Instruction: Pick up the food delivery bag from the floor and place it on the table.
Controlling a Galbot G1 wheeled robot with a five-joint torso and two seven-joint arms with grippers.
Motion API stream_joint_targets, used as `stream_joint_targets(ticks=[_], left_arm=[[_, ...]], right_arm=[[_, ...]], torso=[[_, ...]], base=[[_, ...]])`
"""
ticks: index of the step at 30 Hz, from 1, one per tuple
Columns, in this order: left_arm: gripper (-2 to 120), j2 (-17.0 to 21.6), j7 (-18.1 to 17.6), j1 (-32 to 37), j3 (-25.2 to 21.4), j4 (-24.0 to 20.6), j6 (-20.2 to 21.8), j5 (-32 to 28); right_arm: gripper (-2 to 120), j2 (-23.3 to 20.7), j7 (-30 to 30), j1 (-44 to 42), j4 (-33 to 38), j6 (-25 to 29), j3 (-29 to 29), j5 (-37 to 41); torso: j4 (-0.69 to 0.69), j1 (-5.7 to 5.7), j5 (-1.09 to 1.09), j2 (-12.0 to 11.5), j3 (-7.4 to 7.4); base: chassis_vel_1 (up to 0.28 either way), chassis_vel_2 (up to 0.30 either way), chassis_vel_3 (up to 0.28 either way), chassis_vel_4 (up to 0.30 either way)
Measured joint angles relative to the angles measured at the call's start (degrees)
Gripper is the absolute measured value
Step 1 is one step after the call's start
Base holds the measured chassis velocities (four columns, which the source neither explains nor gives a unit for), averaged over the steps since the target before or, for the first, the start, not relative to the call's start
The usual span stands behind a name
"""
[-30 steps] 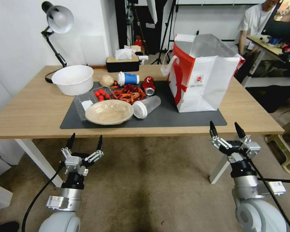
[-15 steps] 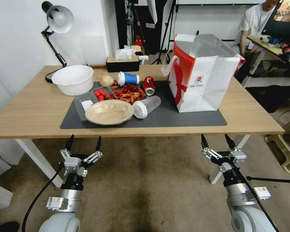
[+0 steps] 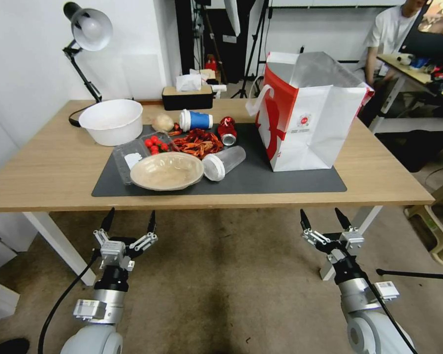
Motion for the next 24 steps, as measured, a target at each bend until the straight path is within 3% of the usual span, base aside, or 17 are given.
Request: stream_joint_targets(ticks=[24], left_arm=[[100,0.1,0.0,0.1,-0.2,-0.1,0.6,0.6]], right_arm=[[100,-0.2,-0.4,-0.1,0.0,0.2,0.3,0.2]], torso=[[0.00,0.00,0.00,0.0,0.00]], base=[[0.000,0.000,0.000,0.000]])
